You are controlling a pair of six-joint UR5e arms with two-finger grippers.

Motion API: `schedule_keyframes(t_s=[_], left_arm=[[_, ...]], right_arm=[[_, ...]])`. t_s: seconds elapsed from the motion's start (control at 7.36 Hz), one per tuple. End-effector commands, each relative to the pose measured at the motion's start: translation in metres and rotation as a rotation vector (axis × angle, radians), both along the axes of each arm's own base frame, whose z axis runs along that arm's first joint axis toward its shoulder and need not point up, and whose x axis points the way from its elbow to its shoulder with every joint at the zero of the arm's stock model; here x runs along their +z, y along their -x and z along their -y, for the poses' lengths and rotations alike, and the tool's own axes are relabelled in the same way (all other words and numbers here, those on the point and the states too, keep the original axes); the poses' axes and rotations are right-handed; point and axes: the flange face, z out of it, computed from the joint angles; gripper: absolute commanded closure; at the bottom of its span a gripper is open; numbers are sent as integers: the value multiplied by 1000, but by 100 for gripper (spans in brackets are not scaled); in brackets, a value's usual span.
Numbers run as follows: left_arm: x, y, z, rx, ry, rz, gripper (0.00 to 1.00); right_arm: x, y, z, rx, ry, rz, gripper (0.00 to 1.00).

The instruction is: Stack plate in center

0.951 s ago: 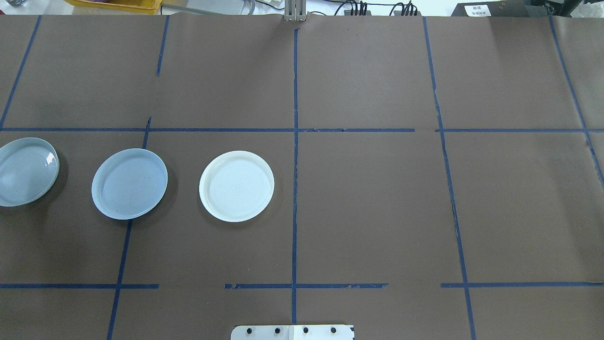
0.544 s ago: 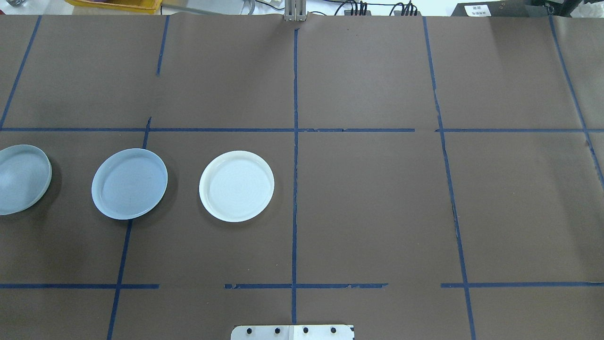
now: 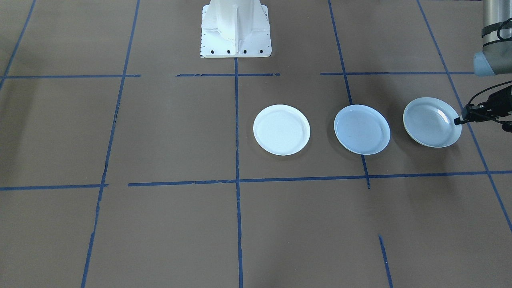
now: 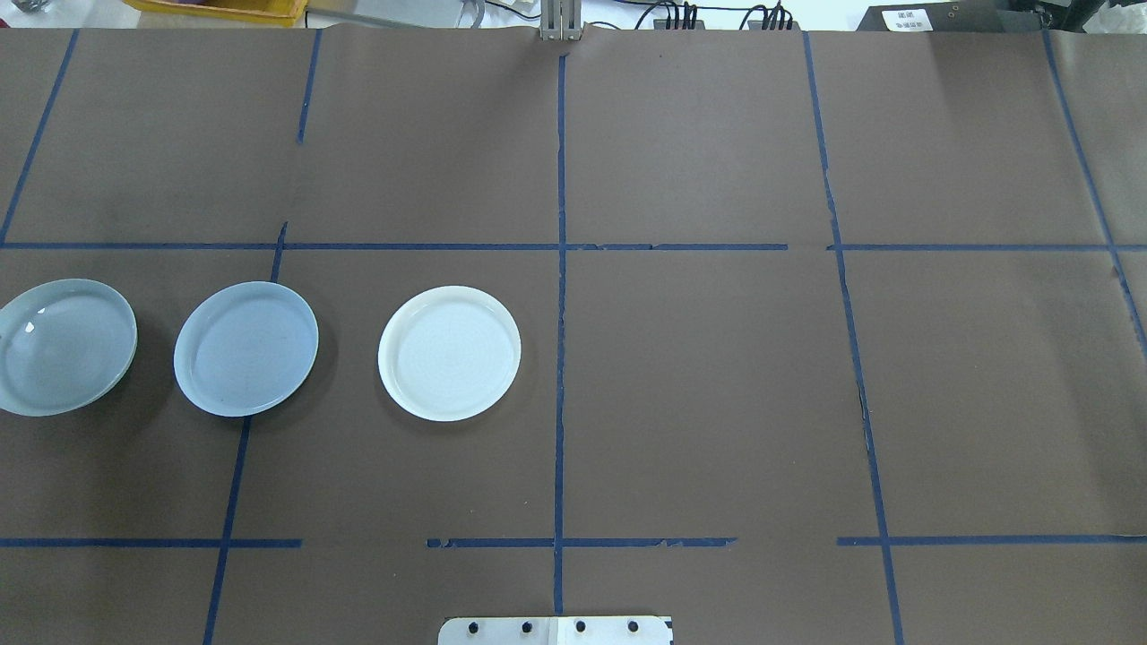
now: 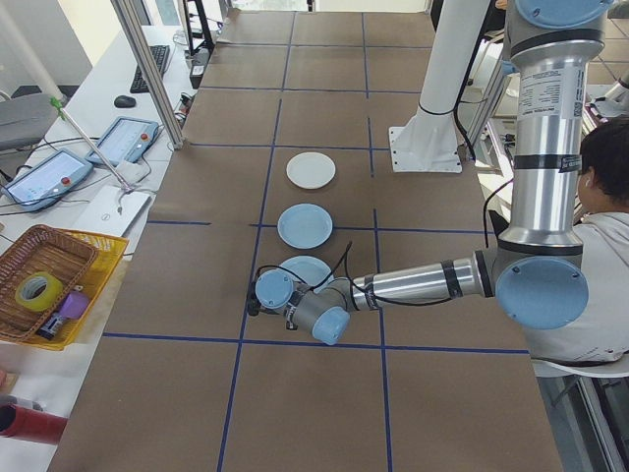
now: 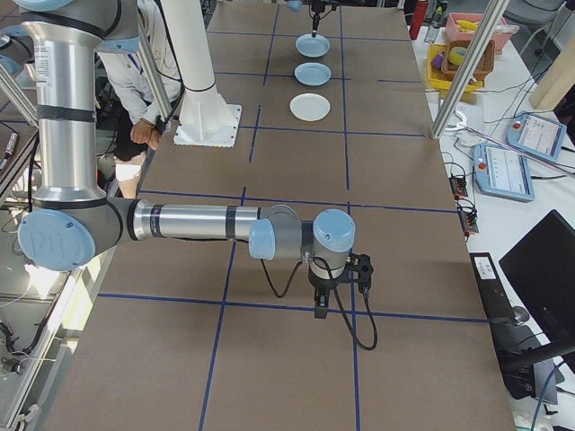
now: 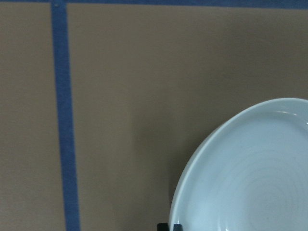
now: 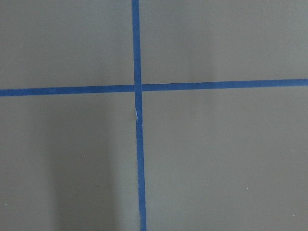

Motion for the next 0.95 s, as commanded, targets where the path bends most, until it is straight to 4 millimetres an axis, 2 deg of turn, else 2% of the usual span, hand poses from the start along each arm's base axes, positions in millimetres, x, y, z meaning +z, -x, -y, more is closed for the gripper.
schedule_keyframes(t_s=[0.0,0.14,0.27,0.54,0.82], left_arm=[[-62,2,10,-90,75,-32,100],[-93,-3,15,-137,126,-44,100],[-115,-27,12,-161,163,-26,100],[-126,-79,-1,-152,208,-9,100],[-137,-116,-10,-141,239,-27,100]], right_arm=[[0,0,0,0,0,-1,0],[0,0,0,0,0,-1,0],[0,0,0,-1,0,1,0],[0,0,0,0,0,-1,0],[0,0,0,0,0,-1,0]])
